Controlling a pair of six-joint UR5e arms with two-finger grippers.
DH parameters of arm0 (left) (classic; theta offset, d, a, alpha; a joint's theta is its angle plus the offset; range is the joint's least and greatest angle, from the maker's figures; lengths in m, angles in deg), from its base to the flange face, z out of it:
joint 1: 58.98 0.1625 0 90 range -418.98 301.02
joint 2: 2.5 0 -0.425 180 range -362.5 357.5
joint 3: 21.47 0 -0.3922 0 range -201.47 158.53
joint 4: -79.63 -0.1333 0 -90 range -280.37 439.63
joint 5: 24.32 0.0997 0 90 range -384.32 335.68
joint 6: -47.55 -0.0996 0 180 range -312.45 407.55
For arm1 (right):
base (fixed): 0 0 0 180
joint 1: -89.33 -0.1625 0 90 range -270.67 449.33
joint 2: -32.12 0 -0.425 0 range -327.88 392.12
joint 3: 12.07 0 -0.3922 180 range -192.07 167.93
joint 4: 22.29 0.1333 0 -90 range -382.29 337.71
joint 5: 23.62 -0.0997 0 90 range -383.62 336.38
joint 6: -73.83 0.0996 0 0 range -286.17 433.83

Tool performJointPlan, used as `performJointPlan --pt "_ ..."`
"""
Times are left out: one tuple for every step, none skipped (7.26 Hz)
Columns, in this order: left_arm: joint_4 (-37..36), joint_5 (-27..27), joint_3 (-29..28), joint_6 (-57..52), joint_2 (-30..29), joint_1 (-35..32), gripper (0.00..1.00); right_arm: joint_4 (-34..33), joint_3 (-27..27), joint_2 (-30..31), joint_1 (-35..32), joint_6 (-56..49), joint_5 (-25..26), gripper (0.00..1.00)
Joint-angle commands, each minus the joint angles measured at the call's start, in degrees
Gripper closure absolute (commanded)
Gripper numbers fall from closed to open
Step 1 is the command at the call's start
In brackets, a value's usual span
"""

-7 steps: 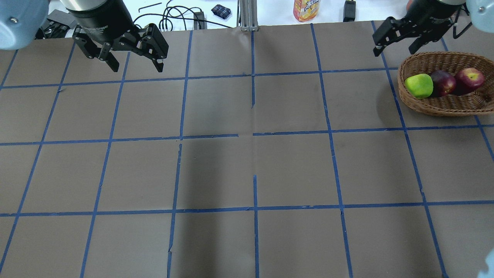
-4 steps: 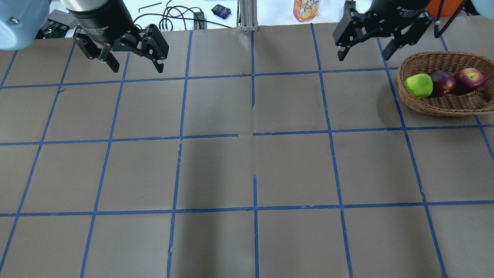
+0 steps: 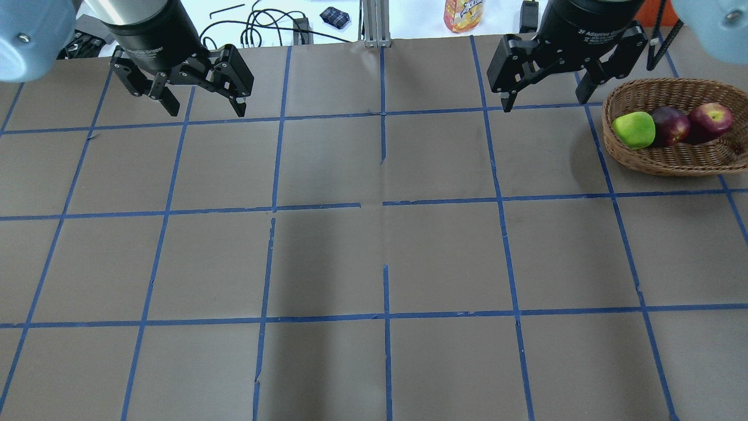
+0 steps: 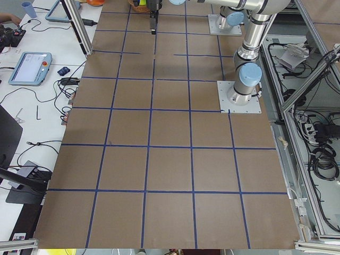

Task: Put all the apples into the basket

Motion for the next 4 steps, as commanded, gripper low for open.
performJointPlan --pt "0.15 0.02 -0.02 0.26 0.07 -0.33 0.0 0.61 -0.51 0.01 -0.1 -0.41 2.79 0.0" --pt "0.15 0.1 0.07 0.26 0.07 -0.42 0.0 0.61 -0.5 0.01 -0.02 -0.5 2.7 0.0" --pt "0.5 0.02 0.24 0.26 -0.01 -0.42 0.0 0.69 -0.5 0.1 -0.1 -0.85 2.79 0.0" --pt "0.24 0.1 0.42 0.26 0.16 -0.33 0.0 0.7 -0.5 0.1 -0.1 -0.94 2.79 0.0"
